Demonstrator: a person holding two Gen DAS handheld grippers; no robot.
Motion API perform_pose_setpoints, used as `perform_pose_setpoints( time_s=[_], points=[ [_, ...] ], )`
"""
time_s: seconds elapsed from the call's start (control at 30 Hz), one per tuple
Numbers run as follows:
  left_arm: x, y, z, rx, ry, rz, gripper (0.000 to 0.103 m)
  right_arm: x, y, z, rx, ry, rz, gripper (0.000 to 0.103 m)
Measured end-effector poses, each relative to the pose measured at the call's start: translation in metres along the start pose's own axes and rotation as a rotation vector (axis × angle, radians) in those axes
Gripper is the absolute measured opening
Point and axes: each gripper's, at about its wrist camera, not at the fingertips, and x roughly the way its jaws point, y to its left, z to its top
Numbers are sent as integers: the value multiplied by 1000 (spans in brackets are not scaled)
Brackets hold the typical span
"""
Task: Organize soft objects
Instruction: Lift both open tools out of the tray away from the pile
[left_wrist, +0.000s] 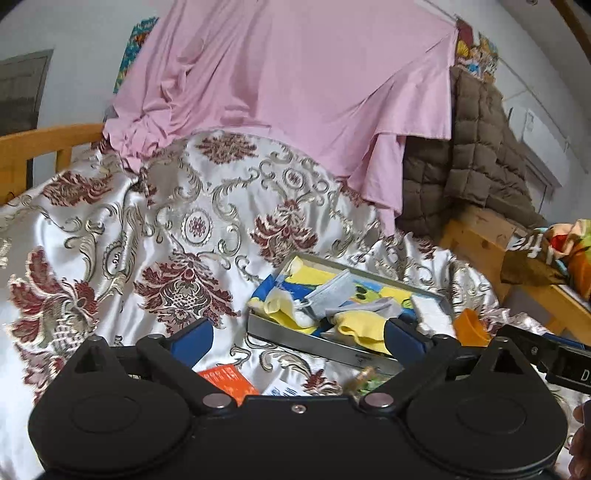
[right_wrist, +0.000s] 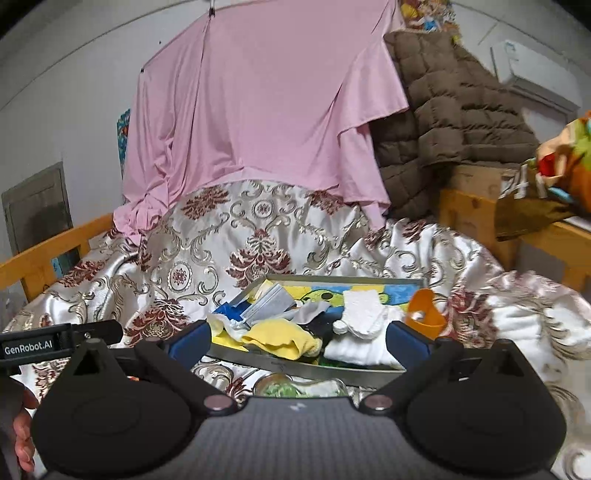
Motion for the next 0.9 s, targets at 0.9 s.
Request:
perform_pose_setpoints(
  time_s=[0.9],
  points=[
    [-92, -8, -61, 123, 8, -65, 102, -106, 5, -69, 112, -15, -127, 103]
  ],
)
